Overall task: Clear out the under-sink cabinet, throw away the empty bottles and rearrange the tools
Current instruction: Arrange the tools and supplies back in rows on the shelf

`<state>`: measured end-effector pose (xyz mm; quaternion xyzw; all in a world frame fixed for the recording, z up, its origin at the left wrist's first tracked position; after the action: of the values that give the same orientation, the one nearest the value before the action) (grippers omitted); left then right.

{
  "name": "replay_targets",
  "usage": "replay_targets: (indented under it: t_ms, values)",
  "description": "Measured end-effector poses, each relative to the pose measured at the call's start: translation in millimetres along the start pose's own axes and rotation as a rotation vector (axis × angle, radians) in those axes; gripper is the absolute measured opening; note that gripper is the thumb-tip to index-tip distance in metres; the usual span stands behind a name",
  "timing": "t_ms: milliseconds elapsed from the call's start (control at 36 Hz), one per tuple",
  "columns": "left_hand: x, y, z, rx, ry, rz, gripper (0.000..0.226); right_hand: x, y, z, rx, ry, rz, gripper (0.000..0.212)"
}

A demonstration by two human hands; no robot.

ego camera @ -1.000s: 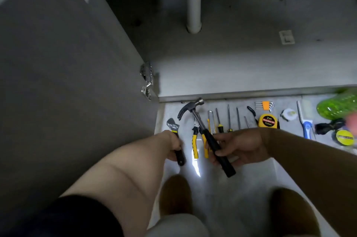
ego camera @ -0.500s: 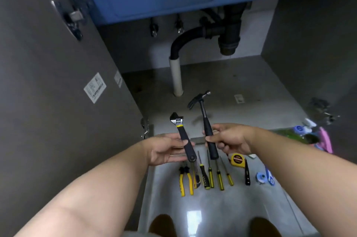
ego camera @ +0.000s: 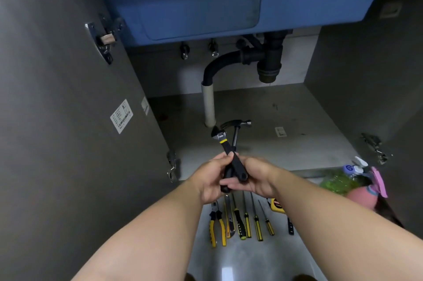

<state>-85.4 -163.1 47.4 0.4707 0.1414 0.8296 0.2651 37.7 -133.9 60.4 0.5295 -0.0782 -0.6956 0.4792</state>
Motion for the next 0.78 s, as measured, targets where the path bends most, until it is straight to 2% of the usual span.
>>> replay_targets:
  t_ms: [139, 306, 417, 472, 556, 639, 778]
  values:
    - [-2.3, -8.0, -9.1, 0.159, -0.116, 0.016, 0.020, 5.0, -17.6, 3.9, 0.070, -0.082, -0.025, 0.046]
    - [-9.0, -23.3, -22.9, 0.291, -0.226, 0.053, 0.014, 11.1, -37.1, 5.6, 0.097, 0.070, 0.001, 0.032]
    - [-10.9, -32.9, -42.5, 0.368, -0.247, 0.139, 0.022, -4.4, -56.1, 6.9, 0.093, 0.265, 0.000, 0.025]
    - [-9.9, -37.0, -57.4, 0.432, -0.296, 0.182, 0.023, -13.9, -66.8, 8.2, 0.155, 0.395, -0.025, 0.029]
    - [-5.7, -48.3, -82.9, 0.533, -0.358, 0.220, 0.014, -21.2, -85.8, 4.2, 0.274, 0.567, -0.094, 0.030]
    - [-3.0, -62.1, -106.4, 0.606, -0.421, 0.238, 0.015, -17.8, -103.8, -7.6, 0.340, 0.511, -0.116, 0.021]
    - [4.6, -81.8, -131.4, 0.687, -0.501, 0.277, 0.017, -7.4, -122.3, -23.8, 0.270, 0.360, -0.066, 0.024]
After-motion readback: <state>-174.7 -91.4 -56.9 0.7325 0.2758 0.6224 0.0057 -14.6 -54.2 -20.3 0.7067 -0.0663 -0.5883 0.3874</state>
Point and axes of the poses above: each hand's wrist, its own y-axis away from the middle knuckle, its own z-axis out of the palm, x = y × z, the point moved 2 cm from there along -y, towards the middle knuckle, and after that the axes turned 7 degrees about -x, right-handed, at the moved point
